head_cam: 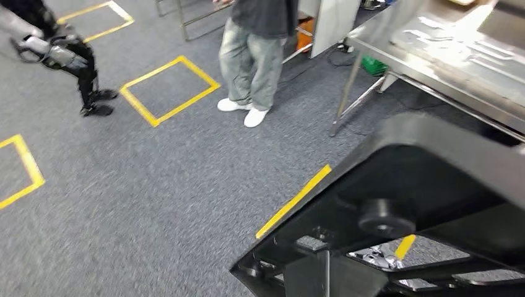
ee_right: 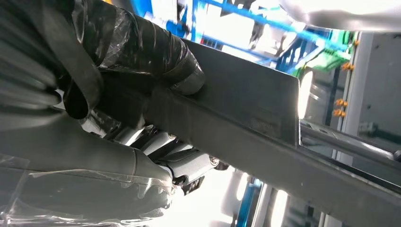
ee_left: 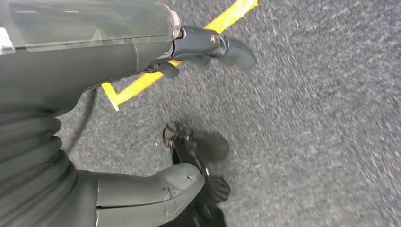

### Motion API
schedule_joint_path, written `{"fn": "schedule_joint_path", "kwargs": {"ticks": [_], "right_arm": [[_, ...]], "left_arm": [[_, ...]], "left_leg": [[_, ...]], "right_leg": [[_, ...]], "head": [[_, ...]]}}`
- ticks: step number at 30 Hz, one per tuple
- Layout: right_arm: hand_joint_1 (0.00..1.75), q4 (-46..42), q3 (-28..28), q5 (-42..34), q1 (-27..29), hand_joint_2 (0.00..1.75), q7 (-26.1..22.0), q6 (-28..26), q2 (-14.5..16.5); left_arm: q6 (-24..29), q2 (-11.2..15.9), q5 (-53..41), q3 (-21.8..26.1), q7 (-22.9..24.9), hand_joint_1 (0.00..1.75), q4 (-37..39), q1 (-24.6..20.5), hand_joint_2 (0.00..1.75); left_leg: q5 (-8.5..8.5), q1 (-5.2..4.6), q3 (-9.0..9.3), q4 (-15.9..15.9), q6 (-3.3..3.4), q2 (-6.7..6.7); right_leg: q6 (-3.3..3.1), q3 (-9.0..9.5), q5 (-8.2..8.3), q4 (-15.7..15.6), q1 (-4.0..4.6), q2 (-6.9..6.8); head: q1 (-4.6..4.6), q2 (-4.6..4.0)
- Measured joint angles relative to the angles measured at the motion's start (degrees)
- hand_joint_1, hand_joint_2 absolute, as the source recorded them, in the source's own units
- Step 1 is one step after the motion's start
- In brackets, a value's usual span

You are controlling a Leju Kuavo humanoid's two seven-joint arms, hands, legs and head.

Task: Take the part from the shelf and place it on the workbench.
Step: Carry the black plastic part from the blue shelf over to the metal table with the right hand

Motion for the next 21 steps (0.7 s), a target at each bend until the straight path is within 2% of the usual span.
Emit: {"fn": "schedule_joint_path", "kwargs": {"ticks": [1, 2, 3, 4, 5, 6, 7, 8, 9, 11, 12, 13, 15, 16, 17, 18, 19, 20, 21], "right_arm": [[1.75, 0.2, 0.2, 0.0, -0.2, 1.75, 0.2, -0.2, 0.0], [1.75, 0.3, 0.4, 0.0, -0.3, 1.75, 0.2, -0.4, -0.1], [1.75, 0.5, 0.6, 0.0, -0.3, 1.75, 0.3, -0.7, -0.1], [1.75, 0.6, 0.9, 0.3, -0.3, 1.75, 0.3, -1.1, -0.1], [1.75, 0.6, 1.2, 0.7, -0.2, 1.75, 0.1, -1.5, -0.1], [1.75, 0.6, 1.6, 1.5, -0.1, 1.75, 0.0, -2.2, -0.2], [1.75, 0.5, 2.1, 2.5, 0.2, 1.75, -0.2, -3.1, -0.2], [1.75, 0.3, 2.7, 3.5, 0.6, 1.75, -0.4, -4.0, -0.2], [1.75, 0.0, 3.3, 4.5, 1.2, 1.75, -0.6, -5.0, -0.2], [1.75, -0.5, 4.4, 5.6, 2.2, 1.75, -0.7, -6.4, -0.2], [1.75, -0.7, 4.9, 5.9, 2.5, 1.75, -0.8, -6.8, -0.2], [1.75, -0.8, 5.2, 6.0, 2.6, 1.75, -0.8, -7.0, -0.3], [1.75, -1.0, 5.8, 6.1, 2.7, 1.75, -0.9, -7.2, -0.4], [1.75, -1.0, 6.0, 6.1, 2.8, 1.75, -0.9, -7.5, -0.5], [1.75, -1.0, 6.1, 6.0, 2.8, 1.75, -0.9, -7.8, -0.6], [1.75, -1.0, 6.3, 5.7, 2.8, 1.75, -0.9, -8.1, -0.8], [1.75, -1.0, 6.3, 5.2, 2.8, 1.75, -0.9, -8.4, -1.0], [1.75, -1.0, 6.4, 4.5, 2.7, 1.75, -0.9, -8.6, -1.2], [1.75, -1.0, 6.3, 3.7, 2.6, 1.75, -0.9, -8.6, -1.4]], "left_arm": [[0.3, 0.0, 0.0, 0.2, 0.2, 0.00, 0.0, 0.1, 1.75], [0.5, 0.0, 0.0, 0.5, 0.2, 0.00, 0.0, 0.2, 1.75], [0.7, 0.0, 0.0, 0.7, 0.2, 0.00, 0.0, 0.3, 1.75], [0.9, 0.0, 0.0, 0.9, 0.2, 0.00, 0.0, 0.3, 1.75], [1.1, 0.0, -0.1, 1.0, 0.0, 0.00, 0.0, 0.3, 1.75], [1.4, 0.1, -0.2, 1.1, -0.3, 0.00, 0.0, 0.3, 1.75], [1.7, 0.2, -0.4, 1.3, -0.6, 0.00, 0.0, 0.4, 1.75], [1.7, 0.3, -0.6, 1.4, -0.9, 0.00, 0.0, 0.4, 1.75], [1.5, 0.4, -0.6, 1.5, -1.2, 0.00, 0.0, 0.4, 1.75], [0.8, 0.6, -0.5, 1.8, -1.4, 0.00, 0.0, 0.4, 1.75], [0.4, 0.7, -0.4, 2.0, -1.4, 0.00, 0.0, 0.3, 1.75], [0.2, 0.7, -0.3, 2.2, -1.4, 0.00, 0.0, 0.3, 1.75], [0.0, 0.8, -0.4, 2.4, -1.6, 0.00, 0.0, 0.6, 1.75], [-0.2, 0.8, -0.5, 2.5, -1.7, 0.00, 0.0, 0.7, 1.75], [-0.5, 0.9, -0.6, 2.5, -1.9, 0.00, 0.0, 0.8, 1.75], [-0.9, 0.9, -0.6, 2.5, -2.2, 0.00, 0.0, 0.8, 1.75], [-1.5, 0.9, -0.5, 2.6, -2.5, 0.00, 0.0, 0.7, 1.75], [-2.0, 0.8, -0.3, 2.8, -2.9, 0.00, 0.0, 0.6, 1.75], [-2.5, 0.7, -0.2, 2.9, -3.2, 0.00, 0.0, 0.5, 1.75]], "left_leg": [[-1.11, 0.01, -2.08, 3.7, -0.14, -0.44], [-1.13, 0.02, -3.45, 5.7, -0.24, -0.57], [0.07, 0.04, -3.83, 5.5, -0.31, -0.63], [2.22, 0.09, -3.16, 3.1, -0.33, -0.81], [4.71, 0.19, -1.78, -0.7, -0.33, -1.47], [6.50, 0.30, -0.32, -4.5, -0.31, -2.73], [7.51, 0.42, 0.85, -7.3, -0.15, -3.86], [7.76, 0.46, 1.50, -8.9, 0.07, -4.70], [7.54, 0.39, 1.72, -9.4, 0.37, -4.92], [7.74, 0.39, 1.96, -9.9, 1.14, -3.72], [7.89, 0.46, 2.10, -10.2, 1.55, -3.08], [7.98, 0.54, 2.21, -10.4, 1.93, -2.37], [7.90, 0.43, 2.28, -10.5, 2.43, -0.83], [7.81, 0.35, 2.28, -10.5, 2.52, -0.02], [7.72, 0.30, 2.32, -10.5, 2.55, 0.76], [7.62, 0.29, 2.40, -10.5, 2.52, 1.48], [7.50, 0.29, 2.55, -10.5, 2.45, 2.11], [7.37, 0.27, 2.76, -10.5, 2.33, 2.70], [7.21, 0.21, 3.00, -10.5, 2.14, 3.24]], "right_leg": [[-0.08, 0.01, -0.03, 0.0, -0.01, 0.75], [-0.08, 0.04, -0.06, 0.1, -0.02, 1.51], [-0.03, 0.10, -0.12, 0.2, -0.05, 2.26], [0.08, 0.18, -0.22, 0.3, -0.12, 3.03], [0.28, 0.24, -0.37, 0.5, -0.21, 3.77], [0.57, 0.17, -0.59, 0.9, -0.19, 4.48], [0.88, -0.01, -0.75, 1.2, -0.20, 5.13], [1.21, -0.27, -0.84, 1.5, -0.21, 5.71], [1.55, -0.51, -0.81, 1.5, -0.24, 6.29], [2.13, -0.73, -0.74, 1.5, -0.39, 6.91], [2.41, -1.01, -1.20, 2.1, -0.33, 6.09], [2.68, -1.85, -2.34, 3.9, -0.30, 4.70], [3.22, -5.21, -5.91, 10.7, -0.41, 1.55], [3.46, -7.08, -7.36, 14.3, -0.58, 0.85], [3.62, -8.24, -7.84, 16.6, -0.73, 0.53], [3.69, -8.38, -7.23, 16.8, -0.82, 0.33], [3.64, -7.29, -5.66, 14.7, -0.87, 0.02], [3.43, -5.26, -3.62, 11.0, -0.82, -0.66], [3.06, -3.08, -2.12, 6.9, -0.57, -1.90]], "head": [[0.01, 0.00], [0.01, 0.00], [0.01, 0.00], [0.01, 0.00], [0.00, 0.00], [0.00, 0.00], [0.00, 0.00], [0.01, 0.00], [0.00, 0.00], [0.00, 0.00], [0.01, 0.00], [0.03, 0.00], [0.05, 0.00], [0.04, 0.00], [0.05, 0.00], [0.05, 0.00], [0.05, 0.00], [0.05, 0.00], [0.05, 0.00]]}}
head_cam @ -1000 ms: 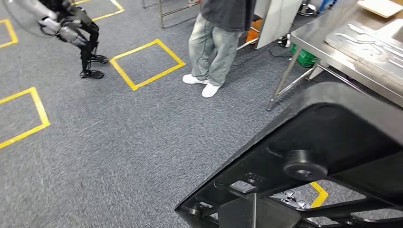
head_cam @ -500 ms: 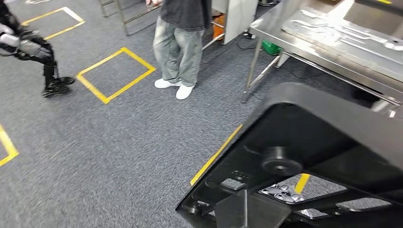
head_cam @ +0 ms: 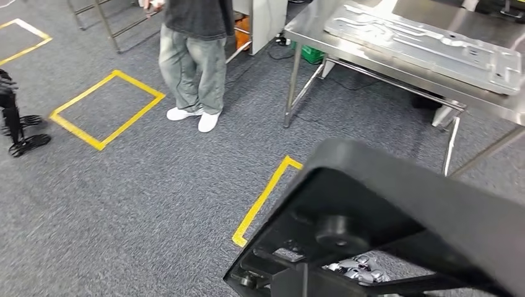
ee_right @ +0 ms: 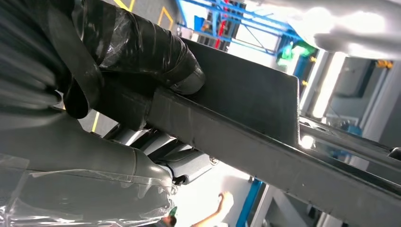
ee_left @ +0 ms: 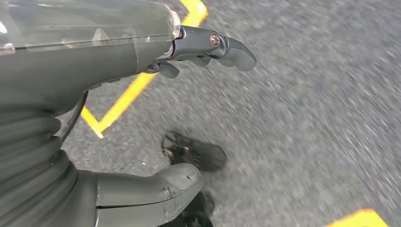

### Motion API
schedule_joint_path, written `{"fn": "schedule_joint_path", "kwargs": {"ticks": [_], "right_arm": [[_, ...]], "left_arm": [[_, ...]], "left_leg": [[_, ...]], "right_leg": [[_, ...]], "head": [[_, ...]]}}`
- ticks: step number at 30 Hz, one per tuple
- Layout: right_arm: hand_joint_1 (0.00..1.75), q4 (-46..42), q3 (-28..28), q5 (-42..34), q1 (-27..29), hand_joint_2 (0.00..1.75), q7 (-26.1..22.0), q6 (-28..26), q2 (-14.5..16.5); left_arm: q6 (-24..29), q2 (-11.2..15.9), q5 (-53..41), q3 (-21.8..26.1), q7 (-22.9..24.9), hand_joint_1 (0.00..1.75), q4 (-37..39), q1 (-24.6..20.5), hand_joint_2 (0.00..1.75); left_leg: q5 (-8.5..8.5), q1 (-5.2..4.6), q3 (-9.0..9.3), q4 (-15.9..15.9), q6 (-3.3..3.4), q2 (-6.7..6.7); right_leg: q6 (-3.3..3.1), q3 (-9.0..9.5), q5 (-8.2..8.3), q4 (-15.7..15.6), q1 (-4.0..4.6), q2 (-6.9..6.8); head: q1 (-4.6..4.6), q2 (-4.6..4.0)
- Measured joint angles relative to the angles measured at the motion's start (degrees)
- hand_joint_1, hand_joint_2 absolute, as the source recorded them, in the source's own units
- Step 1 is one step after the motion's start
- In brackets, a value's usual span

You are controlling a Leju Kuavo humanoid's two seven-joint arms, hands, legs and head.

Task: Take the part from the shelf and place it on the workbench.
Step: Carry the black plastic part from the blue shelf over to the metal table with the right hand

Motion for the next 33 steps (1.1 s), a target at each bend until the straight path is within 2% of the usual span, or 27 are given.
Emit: {"fn": "schedule_joint_path", "kwargs": {"ticks": [1, 2, 3, 5, 6, 7, 9, 10, 11, 12, 13, 14, 15, 16, 18, 20, 21, 22, 24, 25, 26, 27, 28, 29, 31, 32, 33], "right_arm": [[1.75, 0.0, -0.2, -0.8, -0.2, 1.75, 0.1, 0.1, -0.2], [1.75, 0.0, -0.4, -1.5, -0.4, 1.75, 0.2, 0.4, -0.4], [1.75, 0.0, -0.7, -2.0, -0.5, 1.75, 0.4, 0.7, -0.5], [1.75, 0.0, -1.3, -2.7, -0.5, 1.75, 0.8, 1.5, -0.6], [1.75, 0.0, -1.6, -3.0, -0.5, 1.75, 1.0, 1.8, -0.7], [1.75, 0.0, -1.8, -3.3, -0.6, 1.75, 1.3, 2.2, -0.7], [1.75, 0.1, -2.1, -3.8, -0.9, 1.75, 1.8, 2.7, -0.7], [1.75, 0.2, -2.2, -3.9, -1.0, 1.75, 2.0, 2.8, -0.7], [1.75, 0.3, -2.3, -4.0, -1.0, 1.75, 2.0, 2.9, -0.7], [1.75, 0.4, -2.4, -4.0, -1.0, 1.75, 2.1, 2.9, -0.7], [1.75, 0.5, -2.4, -4.1, -1.0, 1.75, 2.2, 2.9, -0.7], [1.75, 0.5, -2.5, -4.1, -1.1, 1.75, 2.3, 2.9, -0.7], [1.75, 0.6, -2.6, -4.1, -1.1, 1.75, 2.5, 2.9, -0.7], [1.75, 0.6, -2.6, -4.1, -1.1, 1.75, 2.7, 2.9, -0.7], [1.75, 0.7, -2.7, -4.1, -1.2, 1.75, 2.9, 2.9, -0.6], [1.75, 0.8, -2.8, -4.2, -1.2, 1.75, 3.0, 2.9, -0.6], [1.75, 0.8, -2.9, -4.2, -1.2, 1.75, 3.0, 2.9, -0.7], [1.75, 0.9, -3.0, -4.3, -1.3, 1.75, 3.0, 2.9, -0.7], [1.75, 1.0, -3.1, -4.6, -1.5, 1.75, 3.0, 2.9, -0.7], [1.75, 1.1, -3.2, -4.8, -1.6, 1.75, 2.9, 3.0, -0.7], [1.75, 1.2, -3.3, -4.9, -1.6, 1.75, 2.9, 3.0, -0.7], [1.75, 1.3, -3.4, -5.0, -1.6, 1.75, 2.9, 3.0, -0.7], [1.75, 1.4, -3.5, -5.1, -1.5, 1.75, 2.9, 3.0, -0.7], [1.75, 1.5, -3.6, -5.2, -1.5, 1.75, 3.0, 3.1, -0.7], [1.75, 1.6, -3.8, -5.4, -1.6, 1.75, 3.0, 3.3, -0.7], [1.75, 1.6, -3.8, -5.5, -1.7, 1.75, 3.0, 3.5, -0.7], [1.75, 1.6, -3.9, -5.7, -1.7, 1.75, 3.1, 3.7, -0.7]], "left_arm": [[-0.3, -0.1, 0.1, 0.1, -0.4, 0.00, 0.0, -0.1, 1.75], [-0.5, -0.2, 0.1, 0.3, -0.7, 0.00, 0.0, -0.2, 1.75], [-0.6, -0.4, 0.1, 0.4, -0.8, 0.00, 0.0, -0.2, 1.75], [-0.6, -0.6, 0.1, 0.7, -1.0, 0.00, 0.0, -0.4, 1.75], [-0.6, -0.6, 0.1, 0.8, -1.0, 0.00, 0.0, -0.5, 1.75], [-0.7, -0.7, 0.2, 1.0, -1.0, 0.00, 0.0, -0.6, 1.75], [-0.7, -0.8, 0.2, 1.2, -1.0, 0.00, 0.0, -0.5, 1.75], [-0.7, -0.8, 0.2, 1.3, -1.0, 0.00, 0.0, -0.4, 1.75], [-0.7, -0.8, 0.3, 1.4, -1.0, 0.00, 0.0, -0.2, 1.75], [-0.7, -0.8, 0.2, 1.4, -1.0, 0.00, 0.0, -0.1, 1.75], [-0.7, -0.9, 0.2, 1.5, -1.0, 0.00, 0.0, 0.0, 1.75], [-0.7, -0.9, 0.2, 1.6, -1.1, 0.00, 0.0, 0.0, 1.75], [-0.7, -0.9, 0.2, 1.7, -1.2, 0.00, 0.0, 0.0, 1.75], [-0.7, -0.9, 0.2, 1.8, -1.4, 0.00, 0.0, 0.0, 1.75], [-0.7, -0.9, 0.1, 2.1, -1.7, 0.00, 0.0, 0.0, 1.75], [-0.8, -1.0, 0.1, 2.3, -2.0, 0.00, 0.0, -0.2, 1.75], [-0.8, -1.0, 0.1, 2.3, -2.0, 0.00, 0.0, -0.3, 1.75], [-0.8, -1.1, 0.1, 2.4, -2.1, 0.00, 0.0, -0.3, 1.75], [-0.9, -1.1, 0.1, 2.4, -2.1, 0.00, 0.0, -0.2, 1.75], [-0.9, -1.1, 0.1, 2.5, -2.1, 0.00, 0.0, -0.1, 1.75], [-0.9, -1.1, 0.1, 2.6, -2.1, 0.00, 0.0, 0.0, 1.75], [-1.0, -1.1, 0.1, 2.7, -2.1, 0.00, 0.0, 0.0, 1.75], [-1.1, -1.1, 0.1, 2.7, -2.1, 0.00, 0.0, 0.0, 1.75], [-1.1, -1.1, 0.2, 2.8, -2.1, 0.00, 0.0, -0.1, 1.75], [-1.3, -1.2, 0.2, 2.8, -2.0, 0.00, 0.0, -0.2, 1.75], [-1.4, -1.2, 0.2, 2.9, -2.0, 0.00, 0.0, -0.2, 1.75], [-1.6, -1.2, 0.3, 2.9, -2.0, 0.00, 0.0, -0.2, 1.75]], "left_leg": [[-0.18, -0.09, 0.22, 0.0, -0.25, 0.48], [-0.33, -0.16, 0.39, 0.0, -0.54, 0.96], [-0.47, -0.20, 0.55, 0.0, -0.83, 1.47], [-0.75, -0.18, 0.93, -0.1, -1.41, 2.28], [-1.23, -0.14, 0.91, 0.4, -1.69, 1.64], [-2.26, -0.07, 0.37, 1.9, -1.91, 0.39], [-5.68, 0.07, -2.64, 8.3, -2.24, -2.72], [-7.28, 0.11, -4.67, 12.2, -2.38, -3.45], [-8.02, 0.12, -6.33, 15.2, -2.51, -3.74], [-7.61, 0.13, -7.15, 16.3, -2.59, -3.84], [-6.07, 0.15, -6.94, 15.1, -2.61, -3.94], [-3.77, 0.21, -5.75, 11.9, -2.56, -4.35], [-1.70, 0.30, -4.21, 8.0, -2.43, -5.52], [-0.35, 0.42, -2.78, 4.5, -2.26, -6.87], [0.29, 0.42, -1.36, 1.2, -1.77, -8.63], [0.36, 0.38, -1.03, 0.6, -1.10, -7.76], [0.49, 0.45, -0.84, 0.4, -0.72, -7.11], [0.62, 0.53, -0.68, 0.1, -0.32, -6.40], [0.63, 0.47, -0.49, -0.2, 0.24, -4.80], [0.54, 0.37, -0.48, -0.2, 0.40, -3.99], [0.43, 0.29, -0.44, -0.2, 0.45, -3.18], [0.30, 0.25, -0.36, -0.1, 0.43, -2.42], [0.14, 0.23, -0.21, -0.1, 0.36, -1.70], [-0.05, 0.23, 0.05, -0.1, 0.24, -1.04], [-0.51, 0.09, 0.68, -0.1, -0.18, 0.07], [-0.73, -0.01, 0.93, -0.1, -0.47, 0.55], [-0.93, -0.12, 1.13, -0.1, -0.75, 1.04]], "right_leg": [[-0.40, 1.72, 1.03, -3.3, 0.30, -0.99], [-0.78, 2.67, 1.38, -5.2, 0.61, -1.66], [-1.07, 2.86, 1.21, -5.8, 0.86, -1.76], [-1.56, 2.91, 1.47, -6.2, 0.70, -0.40], [-1.88, 3.12, 1.71, -6.5, 0.48, 0.24], [-2.21, 3.33, 1.96, -6.9, 0.25, 0.82], [-2.66, 3.49, 2.18, -7.2, 0.07, 1.95], [-2.74, 3.45, 2.15, -7.2, 0.11, 2.58], [-2.77, 3.44, 2.09, -7.1, 0.14, 3.32], [-2.77, 3.46, 2.00, -6.9, 0.16, 4.07], [-2.70, 3.49, 1.88, -6.7, 0.16, 4.84], [-2.56, 3.54, 1.70, -6.5, 0.14, 5.57], [-2.37, 3.53, 1.49, -6.2, 0.09, 6.23], [-2.12, 3.42, 1.27, -5.8, 0.13, 6.89], [-1.45, 3.02, 1.16, -5.5, 0.09, 8.08], [-0.72, 2.79, 1.35, -5.8, -0.07, 9.24], [-0.42, 2.66, 1.17, -5.5, -0.07, 8.85], [-0.16, 2.14, 0.45, -4.4, -0.04, 7.65], [0.32, -0.78, -2.66, 1.4, -0.02, 4.14], [0.54, -2.84, -4.34, 5.3, -0.12, 3.07], [0.72, -4.61, -5.34, 8.6, -0.27, 2.59], [0.83, -5.47, -5.25, 10.0, -0.39, 2.36], [0.85, -5.18, -4.09, 9.2, -0.46, 2.14], [0.74, -3.71, -2.14, 6.2, -0.46, 1.67], [0.16, 0.37, 1.22, -1.6, -0.02, -0.69], [-0.24, 1.68, 1.96, -4.2, 0.28, -1.59], [-0.60, 2.22, 2.03, -5.4, 0.57, -2.06]], "head": [[0.00, 0.00], [0.00, 0.00], [-0.01, 0.00], [-0.01, 0.00], [-0.01, 0.00], [-0.02, 0.00], [-0.03, 0.00], [-0.04, 0.00], [-0.03, 0.00], [-0.03, 0.00], [-0.03, 0.00], [-0.03, 0.00], [-0.03, 0.00], [-0.02, 0.00], [-0.03, 0.00], [-0.04, 0.00], [-0.03, 0.00], [0.00, 0.00], [0.05, 0.00], [0.06, 0.00], [0.06, 0.00], [0.05, 0.00], [0.06, 0.00], [0.06, 0.00], [0.07, 0.00], [0.06, 0.00], [0.06, 0.00]]}}
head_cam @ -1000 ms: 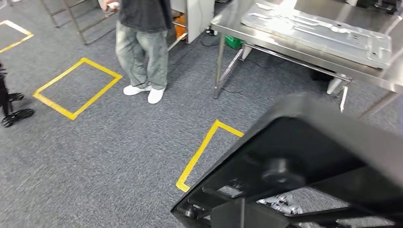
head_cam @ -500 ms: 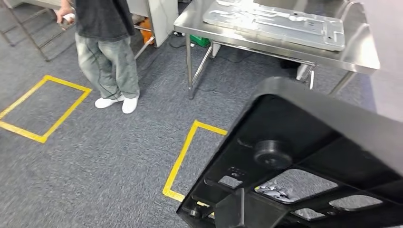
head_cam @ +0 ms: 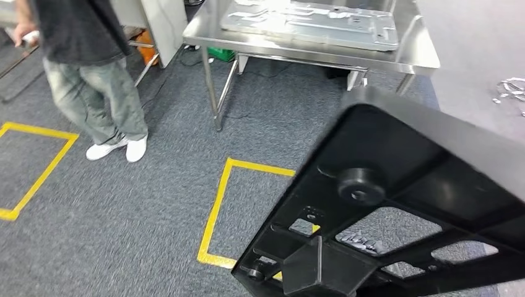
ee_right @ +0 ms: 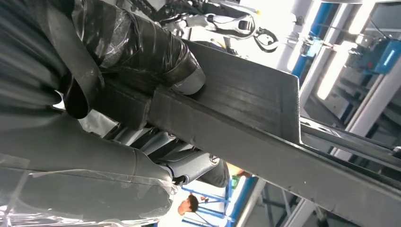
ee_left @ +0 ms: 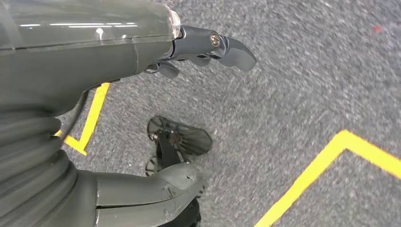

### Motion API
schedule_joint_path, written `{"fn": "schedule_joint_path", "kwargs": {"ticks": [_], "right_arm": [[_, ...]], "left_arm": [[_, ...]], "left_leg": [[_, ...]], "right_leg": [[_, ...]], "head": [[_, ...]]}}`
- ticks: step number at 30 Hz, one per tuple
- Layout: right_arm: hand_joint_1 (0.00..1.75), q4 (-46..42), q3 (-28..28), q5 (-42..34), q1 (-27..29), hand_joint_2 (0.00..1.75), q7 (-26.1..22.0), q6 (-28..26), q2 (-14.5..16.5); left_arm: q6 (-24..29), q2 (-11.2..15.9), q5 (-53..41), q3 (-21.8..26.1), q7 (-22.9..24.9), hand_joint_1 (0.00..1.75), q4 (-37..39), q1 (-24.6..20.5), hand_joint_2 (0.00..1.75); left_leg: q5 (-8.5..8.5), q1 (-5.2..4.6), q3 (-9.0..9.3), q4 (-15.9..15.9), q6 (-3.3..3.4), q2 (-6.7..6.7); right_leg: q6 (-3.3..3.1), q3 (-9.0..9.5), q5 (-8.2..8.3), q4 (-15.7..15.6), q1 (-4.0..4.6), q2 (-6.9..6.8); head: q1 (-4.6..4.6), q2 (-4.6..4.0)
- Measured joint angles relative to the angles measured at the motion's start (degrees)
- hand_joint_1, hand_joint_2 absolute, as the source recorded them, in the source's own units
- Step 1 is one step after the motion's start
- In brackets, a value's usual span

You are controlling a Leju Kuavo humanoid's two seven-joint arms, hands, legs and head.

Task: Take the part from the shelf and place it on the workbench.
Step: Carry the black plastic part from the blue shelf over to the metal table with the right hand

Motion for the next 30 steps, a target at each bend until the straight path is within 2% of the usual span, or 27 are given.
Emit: {"fn": "schedule_joint_path", "kwargs": {"ticks": [2, 3, 4, 6, 7, 8, 9, 10, 11, 12, 13, 14, 15, 17, 19, 21, 23, 24, 25, 26, 28, 29, 30], "right_arm": [[1.75, 0.0, -0.1, -0.3, 0.0, 1.75, 0.2, 0.4, 0.0], [1.75, 0.1, -0.2, -0.4, 0.0, 1.75, 0.4, 0.5, 0.0], [1.75, 0.1, -0.3, -0.5, 0.0, 1.75, 0.5, 0.7, 0.0], [1.75, 0.2, -0.3, -0.6, -0.2, 1.75, 0.7, 0.9, 0.0], [1.75, 0.3, -0.3, -0.7, -0.3, 1.75, 0.8, 1.0, 0.1], [1.75, 0.4, -0.3, -0.7, -0.3, 1.75, 0.8, 1.0, 0.1], [1.75, 0.5, -0.3, -0.8, -0.3, 1.75, 0.8, 0.9, 0.1], [1.75, 0.6, -0.3, -0.9, -0.3, 1.75, 0.8, 0.7, 0.2], [1.75, 0.7, -0.3, -1.0, -0.3, 1.75, 0.9, 0.4, 0.3], [1.75, 0.8, -0.3, -1.0, -0.3, 1.75, 1.0, 0.2, 0.4], [1.75, 0.8, -0.3, -1.0, -0.3, 1.75, 1.0, 0.0, 0.5], [1.75, 0.8, -0.3, -1.0, -0.4, 1.75, 1.0, -0.1, 0.6], [1.75, 0.9, -0.3, -0.9, -0.4, 1.75, 1.0, -0.3, 0.6], [1.75, 0.9, -0.3, -0.8, -0.4, 1.75, 1.1, -0.6, 0.6], [1.75, 0.8, -0.3, -0.7, -0.5, 1.75, 1.1, -1.1, 0.7], [1.75, 0.8, -0.3, -0.6, -0.7, 1.75, 1.2, -1.5, 0.8], [1.75, 0.9, -0.3, -0.5, -0.8, 1.75, 1.3, -2.0, 0.8], [1.75, 0.9, -0.3, -0.5, -0.8, 1.75, 1.4, -2.2, 0.8], [1.75, 0.9, -0.3, -0.5, -0.8, 1.75, 1.4, -2.3, 0.8], [1.75, 1.0, -0.3, -0.5, -0.8, 1.75, 1.4, -2.4, 0.8], [1.75, 1.0, -0.3, -0.5, -0.9, 1.75, 1.4, -2.5, 0.8], [1.75, 1.0, -0.3, -0.5, -1.0, 1.75, 1.5, -2.6, 0.9], [1.75, 1.0, -0.3, -0.5, -1.1, 1.75, 1.5, -2.7, 0.9]], "left_arm": [[-0.3, -0.1, 0.0, 0.2, 0.1, 0.00, 0.0, -0.2, 1.75], [-0.4, -0.1, 0.0, 0.3, 0.1, 0.00, 0.0, -0.3, 1.75], [-0.5, -0.1, 0.0, 0.5, 0.2, 0.00, 0.0, -0.4, 1.75], [-0.7, -0.1, 0.0, 0.7, 0.2, 0.00, 0.0, -0.5, 1.75], [-0.7, -0.1, 0.0, 0.8, 0.3, 0.00, 0.0, -0.3, 1.75], [-0.9, -0.1, 0.0, 0.9, 0.3, 0.00, 0.0, -0.2, 1.75], [-1.0, -0.2, 0.0, 0.9, 0.4, 0.00, 0.0, 0.0, 1.75], [-1.3, -0.2, 0.0, 0.9, 0.5, 0.00, 0.0, 0.1, 1.75], [-1.5, -0.2, 0.0, 1.0, 0.5, 0.00, 0.0, 0.1, 1.75], [-1.8, -0.1, 0.0, 1.1, 0.6, 0.00, 0.0, 0.0, 1.75], [-2.1, -0.1, 0.0, 1.2, 0.6, 0.00, 0.0, 0.0, 1.75], [-2.4, -0.1, 0.1, 1.2, 0.6, 0.00, 0.0, -0.1, 1.75], [-2.7, -0.1, 0.1, 1.3, 0.5, 0.00, 0.0, -0.1, 1.75], [-3.0, -0.1, 0.1, 1.4, 0.3, 0.00, 0.0, -0.1, 1.75], [-3.2, -0.1, 0.0, 1.6, 0.1, 0.00, 0.0, -0.1, 1.75], [-3.4, -0.1, -0.1, 1.7, -0.2, 0.00, 0.0, -0.1, 1.75], [-3.6, -0.1, -0.3, 1.9, -0.4, 0.00, 0.0, 0.0, 1.75], [-3.7, -0.1, -0.4, 2.0, -0.5, 0.00, 0.0, 0.1, 1.75], [-3.7, -0.1, -0.5, 2.1, -0.5, 0.00, 0.0, 0.1, 1.75], [-3.8, -0.1, -0.6, 2.2, -0.6, 0.00, 0.0, 0.1, 1.75], [-3.8, -0.1, -0.7, 2.2, -0.8, 0.00, 0.0, 0.1, 1.75], [-3.9, -0.1, -0.8, 2.2, -0.8, 0.00, 0.0, 0.1, 1.75], [-3.9, -0.1, -0.8, 2.2, -0.9, 0.00, 0.0, 0.1, 1.75]], "left_leg": [[-0.26, -0.13, 0.46, -0.2, -0.60, 1.15], [-0.54, -0.07, 0.66, -0.1, -0.90, 1.05], [-1.25, 0.00, 0.48, 0.7, -1.16, 0.17], [-4.29, 0.23, -1.82, 6.0, -1.48, -2.87], [-6.15, 0.26, -3.81, 9.9, -1.57, -4.04], [-7.45, 0.29, -5.73, 13.6, -1.67, -4.57], [-7.71, 0.28, -7.07, 15.9, -1.73, -4.78], [-6.71, 0.28, -7.45, 15.9, -1.75, -4.84], [-4.70, 0.28, -6.82, 13.8, -1.69, -4.88], [-2.18, 0.29, -5.45, 10.1, -1.56, -4.97], [-0.32, 0.21, -3.95, 6.2, -1.37, -5.21], [0.83, 0.12, -2.76, 3.2, -1.11, -5.44], [1.26, 0.01, -2.06, 1.4, -0.82, -5.64], [1.24, -0.10, -1.79, 0.6, -0.21, -5.73], [1.52, 0.13, -1.69, 0.1, 0.54, -5.53], [1.53, 0.34, -1.61, -0.2, 1.24, -5.21], [1.26, 0.30, -1.57, -0.2, 1.51, -4.88], [1.10, 0.30, -1.46, -0.2, 1.49, -4.74], [0.94, 0.31, -1.25, -0.2, 1.39, -4.64], [0.74, 0.32, -0.92, -0.2, 1.23, -4.58], [0.23, 0.33, -0.10, -0.2, 0.82, -4.50], [-0.07, 0.27, 0.16, -0.2, 0.50, -4.47], [-0.33, 0.23, 0.31, -0.2, 0.17, -4.40]], "right_leg": [[-0.65, -0.07, -0.10, -0.3, 0.15, 1.14], [-0.96, 0.05, 0.01, -0.6, 0.00, 1.76], [-1.32, 0.23, 0.15, -0.9, -0.18, 2.37], [-1.91, 0.52, 0.38, -1.3, -0.47, 3.46], [-2.10, 0.53, 0.36, -1.3, -0.46, 4.07], [-2.21, 0.54, 0.32, -1.3, -0.40, 4.63], [-2.28, 0.62, 0.25, -1.2, -0.35, 5.21], [-2.31, 0.74, 0.14, -1.2, -0.31, 5.71], [-2.28, 0.92, -0.01, -1.0, -0.31, 6.10], [-2.17, 1.13, -0.21, -0.9, -0.31, 6.47], [-1.94, 1.27, -0.45, -0.7, -0.22, 6.72], [-1.67, 1.31, -0.65, -0.5, -0.16, 6.94], [-1.37, 1.28, -0.76, -0.4, -0.12, 7.08], [-0.74, 1.15, -0.71, -0.5, -0.13, 7.28], [-0.12, 0.87, -1.26, 0.2, -0.23, 6.61], [0.49, -1.35, -3.90, 5.0, -0.44, 5.34], [1.04, -5.38, -7.14, 12.7, -0.78, 4.68], [1.24, -6.89, -7.69, 15.3, -0.97, 4.58], [1.37, -7.39, -7.09, 15.9, -1.15, 4.49], [1.40, -6.67, -5.39, 14.2, -1.28, 4.36], [1.11, -2.88, -1.21, 6.5, -1.34, 3.81], [0.81, -1.18, -0.16, 2.9, -1.15, 3.51], [0.47, -0.16, 0.09, 0.8, -0.92, 3.28]], "head": [[-0.02, 0.00], [-0.01, 0.00], [-0.02, 0.00], [-0.04, 0.00], [-0.07, 0.00], [-0.07, 0.00], [-0.08, 0.00], [-0.07, 0.00], [-0.07, 0.00], [-0.07, 0.00], [-0.07, 0.00], [-0.07, 0.00], [-0.07, 0.00], [-0.06, 0.00], [-0.06, 0.00], [-0.05, 0.00], [-0.05, 0.00], [-0.05, 0.00], [-0.05, 0.00], [-0.05, 0.00], [-0.04, 0.00], [-0.05, 0.00], [-0.05, 0.00]]}}
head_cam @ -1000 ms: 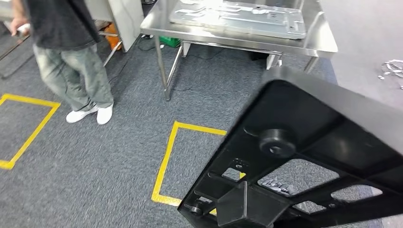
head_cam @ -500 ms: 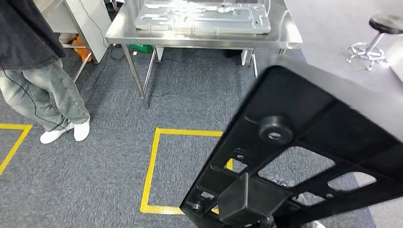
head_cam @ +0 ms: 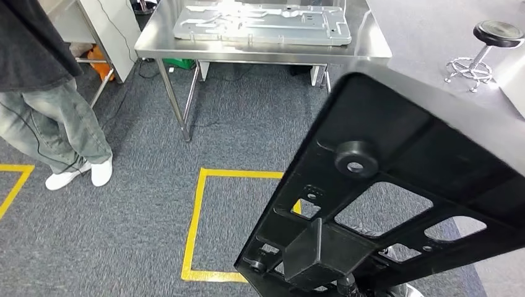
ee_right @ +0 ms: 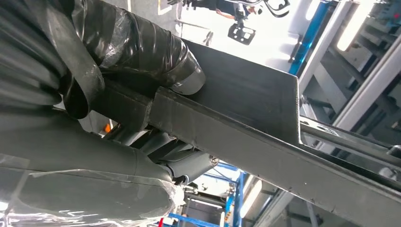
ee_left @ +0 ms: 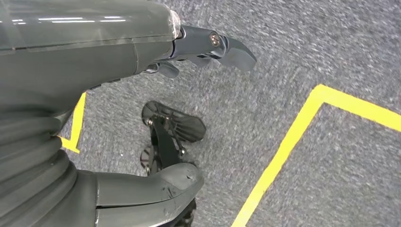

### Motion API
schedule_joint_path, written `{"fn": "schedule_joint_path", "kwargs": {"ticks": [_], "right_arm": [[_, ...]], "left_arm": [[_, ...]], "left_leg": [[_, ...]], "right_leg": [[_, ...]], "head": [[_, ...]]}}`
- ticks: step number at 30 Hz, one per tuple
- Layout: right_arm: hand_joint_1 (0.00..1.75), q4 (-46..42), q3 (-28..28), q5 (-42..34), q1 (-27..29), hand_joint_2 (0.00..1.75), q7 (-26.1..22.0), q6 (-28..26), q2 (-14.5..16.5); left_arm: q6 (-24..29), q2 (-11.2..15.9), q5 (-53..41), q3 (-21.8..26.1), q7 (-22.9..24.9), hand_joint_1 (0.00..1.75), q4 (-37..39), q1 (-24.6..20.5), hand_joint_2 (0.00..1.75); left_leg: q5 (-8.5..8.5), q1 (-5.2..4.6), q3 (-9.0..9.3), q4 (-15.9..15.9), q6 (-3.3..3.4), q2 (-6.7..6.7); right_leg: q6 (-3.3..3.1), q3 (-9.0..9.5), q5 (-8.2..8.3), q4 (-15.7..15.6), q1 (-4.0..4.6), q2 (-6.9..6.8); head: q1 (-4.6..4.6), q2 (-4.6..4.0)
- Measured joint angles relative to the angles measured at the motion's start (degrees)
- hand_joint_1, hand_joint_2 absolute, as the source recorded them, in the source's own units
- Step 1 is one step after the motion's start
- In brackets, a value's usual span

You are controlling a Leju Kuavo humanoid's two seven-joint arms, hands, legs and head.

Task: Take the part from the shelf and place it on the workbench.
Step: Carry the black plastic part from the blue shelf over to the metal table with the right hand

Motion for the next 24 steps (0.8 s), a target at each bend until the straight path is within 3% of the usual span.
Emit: {"fn": "schedule_joint_path", "kwargs": {"ticks": [2, 5, 6, 8, 9, 10, 11, 13, 15, 18, 20, 22, 24], "right_arm": [[1.75, 0.0, 0.0, 0.0, -0.1, 1.75, 0.1, -0.1, 0.0], [1.75, 0.0, 0.0, -0.1, -0.3, 1.75, 0.1, -0.2, 0.1], [1.75, 0.0, 0.0, -0.1, -0.4, 1.75, 0.1, -0.2, 0.2], [1.75, 0.0, 0.0, -0.1, -0.6, 1.75, 0.2, -0.2, 0.3], [1.75, 0.0, 0.0, -0.1, -0.6, 1.75, 0.2, -0.2, 0.3], [1.75, 0.0, 0.0, -0.1, -0.6, 1.75, 0.3, -0.2, 0.3], [1.75, 0.1, 0.0, -0.1, -0.6, 1.75, 0.3, -0.3, 0.3], [1.75, 0.1, 0.0, -0.1, -0.7, 1.75, 0.3, -0.3, 0.4], [1.75, 0.2, 0.0, -0.1, -0.7, 1.75, 0.3, -0.3, 0.4], [1.75, 0.2, 0.0, -0.3, -0.8, 1.75, 0.3, -0.4, 0.5], [1.75, 0.2, 0.0, -0.4, -0.9, 1.75, 0.3, -0.4, 0.5], [1.75, 0.2, 0.0, -0.5, -1.0, 1.75, 0.3, -0.5, 0.5], [1.75, 0.2, 0.0, -0.5, -1.1, 1.75, 0.3, -0.5, 0.5]], "left_arm": [[0.0, 0.0, 0.0, 0.0, 0.0, 0.00, 0.0, -0.1, 1.75], [0.0, 0.0, -0.1, 0.0, -0.1, 0.00, 0.0, -0.2, 1.75], [0.0, 0.0, -0.2, 0.0, -0.1, 0.00, 0.0, -0.3, 1.75], [0.0, 0.0, -0.2, 0.0, -0.1, 0.00, 0.0, -0.2, 1.75], [0.0, 0.0, -0.3, 0.0, -0.1, 0.00, 0.0, -0.1, 1.75], [0.0, 0.0, -0.3, 0.0, -0.1, 0.00, 0.0, 0.1, 1.75], [0.0, 0.0, -0.3, 0.0, -0.1, 0.00, 0.0, 0.2, 1.75], [0.0, 0.1, -0.3, 0.0, -0.1, 0.00, 0.0, 0.2, 1.75], [0.0, 0.3, -0.4, 0.0, -0.1, 0.00, 0.0, 0.1, 1.75], [0.0, 0.4, -0.5, 0.0, -0.1, 0.00, 0.0, 0.0, 1.75], [0.0, 0.4, -0.5, 0.0, -0.2, 0.00, 0.0, 0.0, 1.75], [0.0, 0.4, -0.6, 0.1, -0.3, 0.00, 0.0, 0.0, 1.75], [-0.1, 0.4, -0.6, 0.1, -0.3, 0.00, 0.0, 0.1, 1.75]], "left_leg": [[-0.38, -0.03, 0.31, -0.4, -0.76, 0.25], [-1.59, 0.13, 0.50, 1.0, -1.55, 0.33], [-2.80, 0.18, -0.73, 3.7, -1.66, 0.09], [-5.69, 0.19, -5.42, 11.8, -1.76, -0.31], [-6.24, 0.18, -7.72, 15.0, -1.79, -0.39], [-5.60, 0.16, -9.15, 16.4, -1.78, -0.40], [-3.75, 0.15, -9.47, 15.5, -1.68, -0.41], [1.80, -0.04, -7.36, 8.0, -1.09, -0.50], [4.54, -0.43, -4.96, 1.5, -0.42, -0.54], [4.01, -0.64, -3.89, -0.3, 0.37, -0.57], [3.61, -0.37, -2.77, -0.8, 1.04, -0.68], [3.11, -0.23, -1.83, -1.0, 1.49, -0.68], [2.45, -0.23, -1.26, -1.0, 1.58, -0.67]], "right_leg": [[-0.71, 0.47, -0.74, -1.1, 0.45, 0.04], [-1.79, 1.82, -0.85, -2.3, 0.05, 0.58], [-2.14, 2.40, -0.99, -2.6, -0.06, 0.65], [-2.64, 3.35, -1.70, -2.8, 0.18, 0.67], [-2.74, 3.93, -2.12, -2.8, 0.28, 0.76], [-2.77, 4.65, -2.56, -3.0, 0.36, 0.88], [-2.73, 5.48, -3.01, -3.2, 0.41, 1.02], [-2.51, 7.25, -3.95, -3.6, 0.44, 1.22], [-1.95, 8.42, -4.86, -4.0, 0.55, 1.45], [-0.79, 9.38, -4.92, -4.1, 0.51, 1.64], [-0.20, 8.98, -5.36, -2.1, 0.45, 1.43], [0.36, 5.46, -7.59, 3.9, 0.23, 1.20], [0.84, -0.02, -10.35, 10.8, 0.03, 1.13]], "head": [[-0.01, 0.00], [-0.02, 0.01], [-0.03, 0.01], [-0.03, 0.00], [-0.03, 0.00], [-0.04, 0.00], [-0.04, 0.00], [-0.03, 0.00], [-0.03, 0.00], [-0.04, 0.00], [-0.02, 0.00], [-0.02, 0.00], [-0.02, 0.00]]}}
